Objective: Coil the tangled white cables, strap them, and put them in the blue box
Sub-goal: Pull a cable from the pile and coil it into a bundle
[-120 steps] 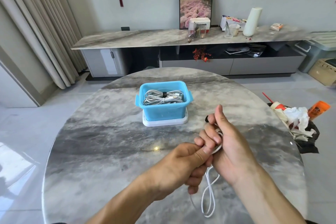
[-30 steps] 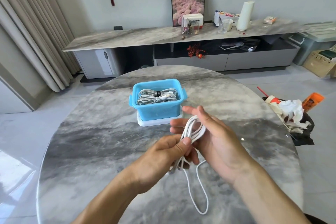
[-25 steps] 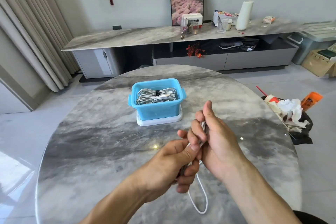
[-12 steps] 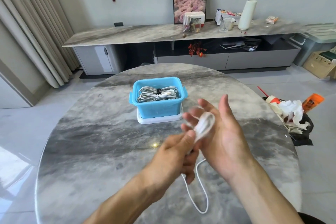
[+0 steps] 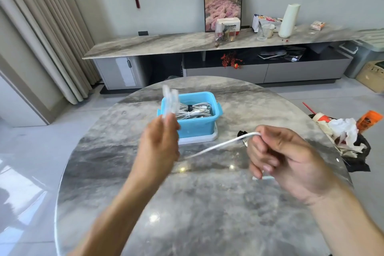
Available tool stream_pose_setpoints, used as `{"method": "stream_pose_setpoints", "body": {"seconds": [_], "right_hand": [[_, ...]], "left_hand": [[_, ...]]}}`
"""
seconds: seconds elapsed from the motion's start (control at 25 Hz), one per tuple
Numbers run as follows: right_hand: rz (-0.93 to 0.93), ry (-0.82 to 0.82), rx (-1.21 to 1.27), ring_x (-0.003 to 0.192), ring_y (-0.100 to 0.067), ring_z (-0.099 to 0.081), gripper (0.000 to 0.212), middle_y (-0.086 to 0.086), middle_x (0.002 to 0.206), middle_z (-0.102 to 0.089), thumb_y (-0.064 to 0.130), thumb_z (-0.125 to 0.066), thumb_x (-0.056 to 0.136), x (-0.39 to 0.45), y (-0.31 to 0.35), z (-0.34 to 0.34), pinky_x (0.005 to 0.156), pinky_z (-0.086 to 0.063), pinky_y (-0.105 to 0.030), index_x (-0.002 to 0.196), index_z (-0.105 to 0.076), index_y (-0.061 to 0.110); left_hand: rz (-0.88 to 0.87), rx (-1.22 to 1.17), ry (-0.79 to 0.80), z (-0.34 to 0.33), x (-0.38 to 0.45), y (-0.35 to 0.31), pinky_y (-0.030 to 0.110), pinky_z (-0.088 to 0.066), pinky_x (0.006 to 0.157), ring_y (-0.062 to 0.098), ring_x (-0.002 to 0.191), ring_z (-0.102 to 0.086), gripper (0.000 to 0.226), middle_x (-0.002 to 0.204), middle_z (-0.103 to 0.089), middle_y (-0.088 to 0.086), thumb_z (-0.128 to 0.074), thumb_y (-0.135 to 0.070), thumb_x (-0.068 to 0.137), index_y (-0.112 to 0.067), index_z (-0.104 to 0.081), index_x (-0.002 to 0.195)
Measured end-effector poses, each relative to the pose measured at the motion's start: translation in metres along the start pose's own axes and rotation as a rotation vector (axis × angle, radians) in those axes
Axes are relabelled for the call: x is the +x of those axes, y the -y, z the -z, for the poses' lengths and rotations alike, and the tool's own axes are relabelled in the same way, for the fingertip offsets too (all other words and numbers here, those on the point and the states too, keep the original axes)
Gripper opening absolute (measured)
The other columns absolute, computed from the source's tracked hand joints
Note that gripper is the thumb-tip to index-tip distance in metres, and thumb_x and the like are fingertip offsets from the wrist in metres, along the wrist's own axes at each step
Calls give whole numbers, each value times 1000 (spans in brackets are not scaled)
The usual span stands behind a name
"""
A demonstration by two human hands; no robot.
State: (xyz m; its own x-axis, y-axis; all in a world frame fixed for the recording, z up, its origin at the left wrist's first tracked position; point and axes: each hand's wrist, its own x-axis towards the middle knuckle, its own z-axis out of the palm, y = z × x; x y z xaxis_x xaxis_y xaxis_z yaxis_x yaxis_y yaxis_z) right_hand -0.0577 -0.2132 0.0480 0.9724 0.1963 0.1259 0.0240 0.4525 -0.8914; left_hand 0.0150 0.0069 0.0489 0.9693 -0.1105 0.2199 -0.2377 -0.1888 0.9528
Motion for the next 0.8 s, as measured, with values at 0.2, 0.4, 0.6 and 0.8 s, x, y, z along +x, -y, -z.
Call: {"method": "stream_pose_setpoints", "body": {"seconds": [0.2,0.4,0.6,0.8], "right_hand": [[146,-17,59,74,-19,-54,24,-7,75,-59,32,-71,84,5,-3,-3,72,-48,-28,87,-69,9],[174,-199,-290,75,-9,-50,34,3,86,-65,46,-76,76,2,5,0,69,-43,-16,87,-77,13],[110,-439,-128,49,-9,-49,19,0,66,-63,21,-65,77,4,6,-9,43,-42,-18,80,-79,7],[75,-450,-2,52,-13,-55,21,-5,66,-60,13,-59,82,6,3,-16,49,-54,-24,90,-72,-1]], "left_hand": [[-335,344,230,-23,-19,-3,11,-30,53,-1,57,-47,26,63,-53,-24,-44,-25,102,-9,-54,85],[-321,470,289,-21,-16,10,21,-29,52,11,56,-42,32,59,-49,-10,-40,-34,103,-14,-46,78],[-157,153,516,-29,-24,5,28,-32,56,10,57,-39,43,60,-43,-6,-39,-48,98,-15,-59,79],[-29,51,541,-34,-25,9,26,-30,54,9,55,-34,41,59,-39,-9,-47,-48,94,-18,-40,66]]}}
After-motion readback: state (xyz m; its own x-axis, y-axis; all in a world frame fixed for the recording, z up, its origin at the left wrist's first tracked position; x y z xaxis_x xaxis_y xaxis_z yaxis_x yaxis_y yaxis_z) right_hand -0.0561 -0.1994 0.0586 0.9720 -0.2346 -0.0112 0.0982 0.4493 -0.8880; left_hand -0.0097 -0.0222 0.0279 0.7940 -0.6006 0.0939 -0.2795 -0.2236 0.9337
